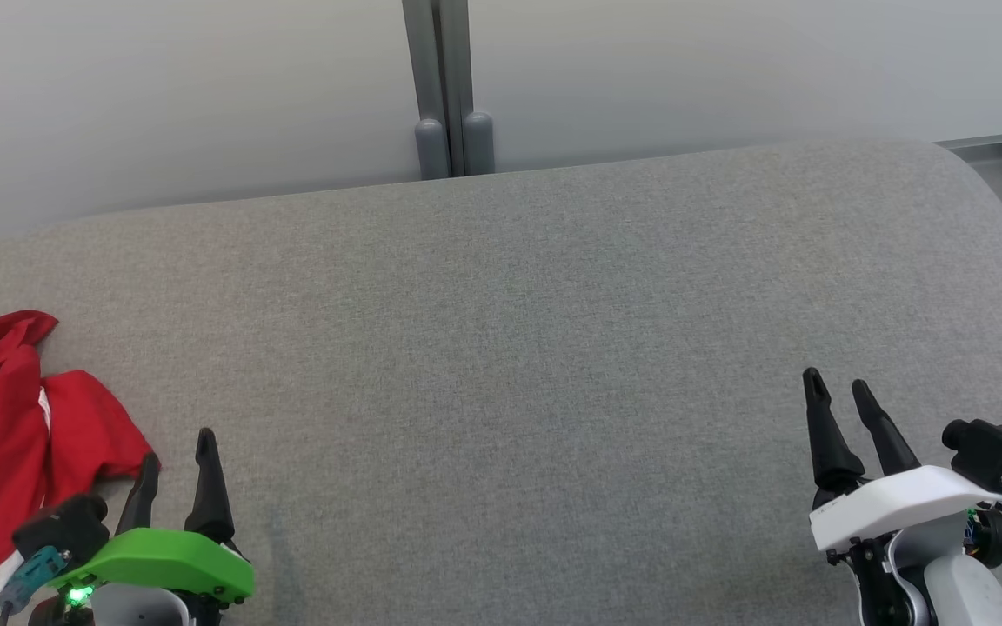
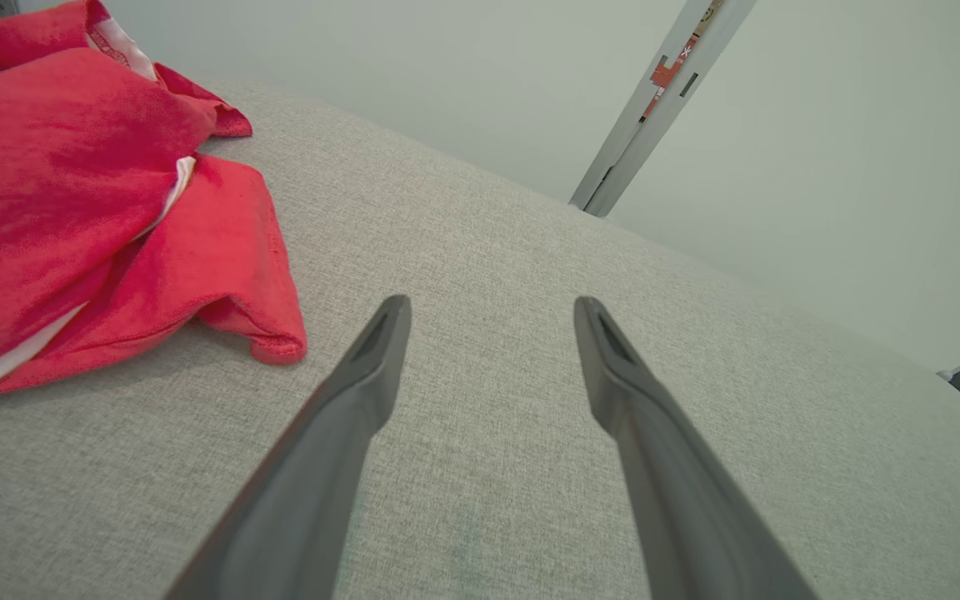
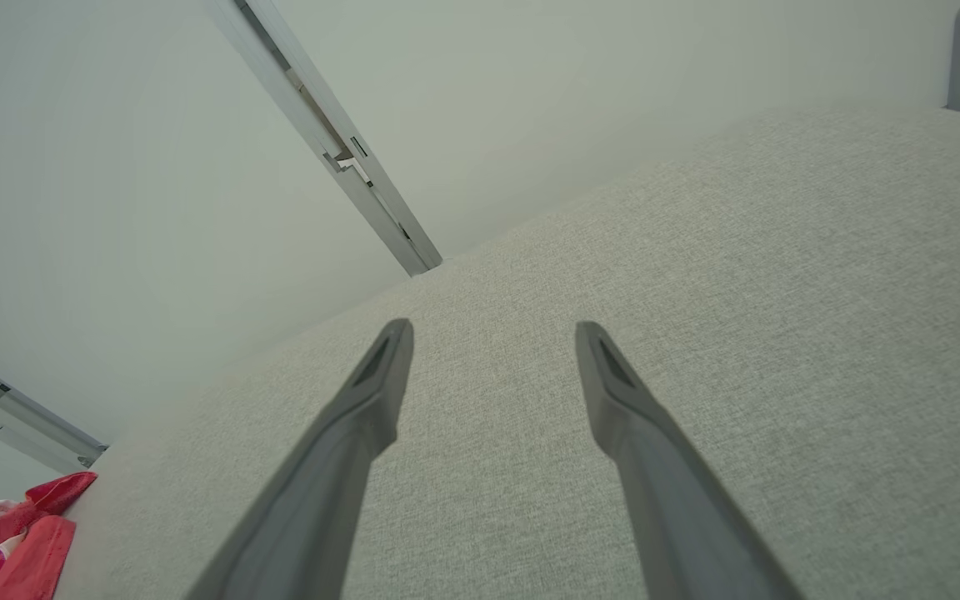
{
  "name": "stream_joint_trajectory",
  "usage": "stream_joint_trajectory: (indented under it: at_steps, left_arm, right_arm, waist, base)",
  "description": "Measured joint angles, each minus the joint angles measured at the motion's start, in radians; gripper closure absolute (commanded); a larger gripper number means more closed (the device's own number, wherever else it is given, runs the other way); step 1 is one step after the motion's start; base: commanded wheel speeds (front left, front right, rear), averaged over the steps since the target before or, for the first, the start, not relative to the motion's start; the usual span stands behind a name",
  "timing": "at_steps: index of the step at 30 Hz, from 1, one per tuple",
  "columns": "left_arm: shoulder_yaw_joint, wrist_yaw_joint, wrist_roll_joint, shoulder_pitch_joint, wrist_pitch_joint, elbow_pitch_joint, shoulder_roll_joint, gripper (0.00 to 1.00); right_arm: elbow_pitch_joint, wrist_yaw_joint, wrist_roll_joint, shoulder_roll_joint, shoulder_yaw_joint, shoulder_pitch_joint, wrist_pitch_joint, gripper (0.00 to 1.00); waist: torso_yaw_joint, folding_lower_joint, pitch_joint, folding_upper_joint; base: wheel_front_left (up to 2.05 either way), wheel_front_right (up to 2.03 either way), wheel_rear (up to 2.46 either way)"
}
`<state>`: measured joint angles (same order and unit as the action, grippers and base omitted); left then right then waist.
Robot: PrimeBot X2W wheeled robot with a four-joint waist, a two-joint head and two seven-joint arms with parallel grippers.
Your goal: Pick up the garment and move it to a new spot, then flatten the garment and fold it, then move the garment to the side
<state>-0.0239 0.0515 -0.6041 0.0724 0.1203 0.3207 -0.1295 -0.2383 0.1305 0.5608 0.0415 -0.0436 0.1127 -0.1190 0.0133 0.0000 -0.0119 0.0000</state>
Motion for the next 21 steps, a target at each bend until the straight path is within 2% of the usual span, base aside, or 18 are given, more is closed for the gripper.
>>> stream_joint_trajectory:
  at_steps: [21]
  left_arm:
    - [-0.035, -0.018, 0.215, -0.001, 0.054, 0.009, -0.021, 0.00]
  right_arm:
    - [-0.013, 0.000, -0.229, 0.003, 0.007, 0.002, -0.055, 0.00]
  waist:
    - [0.003, 0.0000, 0.000, 0.0000]
  base:
    - [0.00, 0.00, 0.00]
